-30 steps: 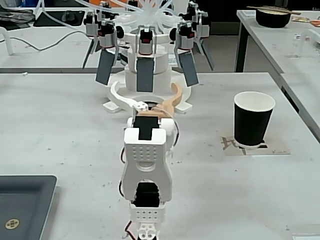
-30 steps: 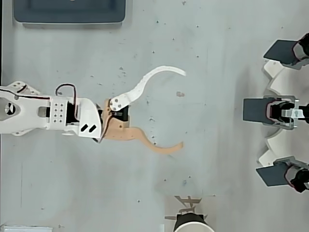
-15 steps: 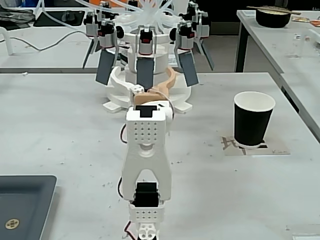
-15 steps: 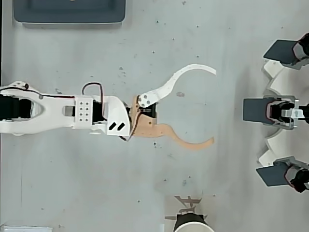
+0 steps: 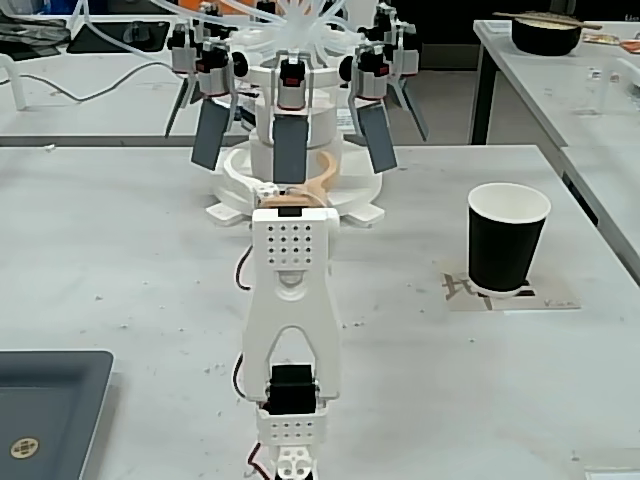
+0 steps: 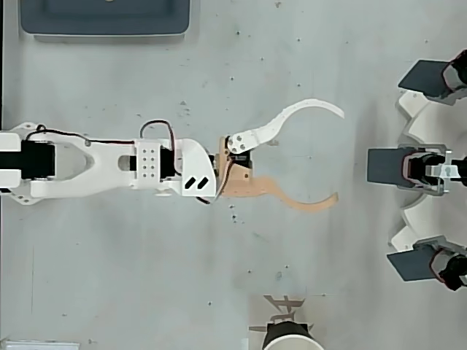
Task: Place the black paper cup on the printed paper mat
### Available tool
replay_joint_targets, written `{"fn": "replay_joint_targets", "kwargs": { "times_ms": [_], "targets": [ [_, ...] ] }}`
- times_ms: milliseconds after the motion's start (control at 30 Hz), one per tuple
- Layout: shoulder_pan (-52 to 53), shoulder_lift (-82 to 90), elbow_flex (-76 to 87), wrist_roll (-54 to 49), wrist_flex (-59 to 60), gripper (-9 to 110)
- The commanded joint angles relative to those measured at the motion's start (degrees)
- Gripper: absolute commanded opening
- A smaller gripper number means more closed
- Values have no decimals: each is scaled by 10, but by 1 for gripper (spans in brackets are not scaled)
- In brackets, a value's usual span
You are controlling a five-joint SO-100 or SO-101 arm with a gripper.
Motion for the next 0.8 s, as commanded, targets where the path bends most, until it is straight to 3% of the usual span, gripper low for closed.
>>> {"fn": "replay_joint_targets", "kwargs": {
  "times_ms": [0, 333, 767],
  "targets": [
    [-4, -4, -34, -4, -11, 26],
    [0, -41, -56, -4, -17, 17],
    [4, -50, -59, -4, -20, 16]
  ]
}}
